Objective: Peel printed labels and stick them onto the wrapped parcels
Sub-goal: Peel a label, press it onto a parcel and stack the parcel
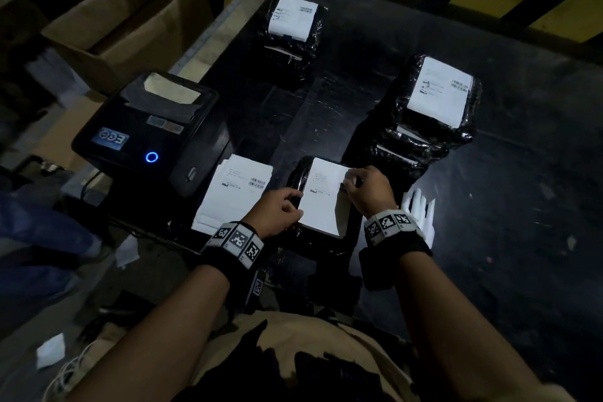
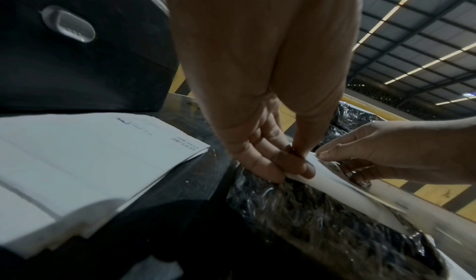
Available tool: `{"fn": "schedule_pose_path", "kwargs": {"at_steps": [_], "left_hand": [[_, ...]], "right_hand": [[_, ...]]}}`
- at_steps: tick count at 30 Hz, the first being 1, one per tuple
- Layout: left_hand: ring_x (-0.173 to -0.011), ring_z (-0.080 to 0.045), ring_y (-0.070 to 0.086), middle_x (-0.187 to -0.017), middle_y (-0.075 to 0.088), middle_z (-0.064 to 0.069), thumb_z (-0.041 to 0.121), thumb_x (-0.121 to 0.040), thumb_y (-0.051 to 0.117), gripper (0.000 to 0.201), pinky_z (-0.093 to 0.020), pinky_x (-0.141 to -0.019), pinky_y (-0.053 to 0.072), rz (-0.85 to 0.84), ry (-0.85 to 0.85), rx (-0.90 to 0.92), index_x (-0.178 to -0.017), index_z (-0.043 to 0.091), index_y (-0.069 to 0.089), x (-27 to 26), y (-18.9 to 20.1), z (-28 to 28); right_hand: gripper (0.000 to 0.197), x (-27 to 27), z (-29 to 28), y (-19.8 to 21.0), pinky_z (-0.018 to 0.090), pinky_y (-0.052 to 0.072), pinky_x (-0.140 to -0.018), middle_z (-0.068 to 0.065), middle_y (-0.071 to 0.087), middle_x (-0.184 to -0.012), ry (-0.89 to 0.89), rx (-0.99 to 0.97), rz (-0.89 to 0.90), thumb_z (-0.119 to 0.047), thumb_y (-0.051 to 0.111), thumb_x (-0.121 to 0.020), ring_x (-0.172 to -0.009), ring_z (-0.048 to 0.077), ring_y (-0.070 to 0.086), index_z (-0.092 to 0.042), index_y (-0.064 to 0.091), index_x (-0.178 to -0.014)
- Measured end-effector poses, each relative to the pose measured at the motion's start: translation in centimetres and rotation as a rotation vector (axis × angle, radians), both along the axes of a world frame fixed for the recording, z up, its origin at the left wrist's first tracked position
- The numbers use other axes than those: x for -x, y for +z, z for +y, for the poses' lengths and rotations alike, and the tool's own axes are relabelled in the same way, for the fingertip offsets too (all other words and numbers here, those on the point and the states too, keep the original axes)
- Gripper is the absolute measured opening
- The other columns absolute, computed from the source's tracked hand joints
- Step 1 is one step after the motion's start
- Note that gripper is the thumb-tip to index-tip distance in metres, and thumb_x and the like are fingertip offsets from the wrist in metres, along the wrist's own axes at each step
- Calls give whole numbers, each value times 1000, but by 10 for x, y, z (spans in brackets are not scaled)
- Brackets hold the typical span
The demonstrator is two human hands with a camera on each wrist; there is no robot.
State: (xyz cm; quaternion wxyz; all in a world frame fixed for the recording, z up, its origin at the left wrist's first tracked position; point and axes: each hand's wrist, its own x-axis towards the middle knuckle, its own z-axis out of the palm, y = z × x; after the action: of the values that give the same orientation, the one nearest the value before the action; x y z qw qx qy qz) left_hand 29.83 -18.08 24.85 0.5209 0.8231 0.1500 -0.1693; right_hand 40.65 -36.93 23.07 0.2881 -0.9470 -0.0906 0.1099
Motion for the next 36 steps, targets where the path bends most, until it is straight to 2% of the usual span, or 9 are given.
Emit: {"fn": "schedule_pose_path", "kwargs": {"at_steps": [2,5,12,15,18,22,27,31,36], "left_hand": [[-72,-13,60,-77,66,1,12,-89,63,42,-10,-59,46,0,4,5,-130,13,53,0,0,0],[-73,-14,60,-76,66,2,11,-89,63,42,-16,-63,47,9,0,12,-130,13,53,0,1,0],[-71,-10,60,-74,65,5,12,-88,63,41,-16,-67,47,13,-6,11,-128,14,54,1,1,2],[-72,-11,60,-74,64,5,13,-88,64,42,-17,-69,47,10,-7,10,-128,14,54,0,0,2],[-70,-9,59,-74,65,5,13,-88,64,42,-17,-69,47,10,-12,4,-129,14,54,0,-1,3],[-68,-6,59,-72,64,7,13,-88,64,43,-16,-67,46,15,-23,-1,-129,13,54,-1,-1,4],[-68,-6,59,-75,64,5,13,-88,64,43,-15,-63,44,26,-25,1,-129,13,53,-1,0,4],[-71,-10,62,-82,67,0,15,-89,63,44,-17,-64,46,38,-38,-10,-131,15,51,-3,0,3],[-71,-12,63,-86,69,-3,16,-89,62,43,-17,-64,45,46,-35,-41,-131,16,52,-2,1,1]], "right_hand": [[15,1,1,0,31,46,-76,13,60,-101,18,14,-12,-15,59,-86,-91,30,61,-7,71,-86],[17,2,2,0,30,44,-77,12,57,-108,34,61,-15,-18,60,-88,-96,29,59,-7,71,-95],[27,12,7,-4,38,42,-90,6,55,-123,-6,207,-80,-36,56,-90,-117,31,42,-25,67,-112],[35,16,7,-4,43,44,-92,11,49,-123,-74,273,-129,-45,58,-87,-115,34,40,-29,65,-117],[47,15,1,-1,43,39,-94,14,40,-128,-159,362,-86,-53,57,-87,-118,35,36,-28,59,-126],[44,16,5,1,46,39,-95,14,39,-136,-155,301,-154,-39,53,-92,-124,34,36,-21,55,-132],[29,38,29,-5,39,37,-96,-4,52,-131,146,262,-192,-36,41,-95,-119,19,51,-26,58,-115],[42,40,24,-15,49,24,-114,-3,33,-152,75,259,-80,-35,35,-97,-138,18,35,-24,42,-136],[48,40,24,-14,50,16,-118,-4,22,-159,12,235,-37,-31,35,-99,-147,13,18,-22,32,-146]]}}
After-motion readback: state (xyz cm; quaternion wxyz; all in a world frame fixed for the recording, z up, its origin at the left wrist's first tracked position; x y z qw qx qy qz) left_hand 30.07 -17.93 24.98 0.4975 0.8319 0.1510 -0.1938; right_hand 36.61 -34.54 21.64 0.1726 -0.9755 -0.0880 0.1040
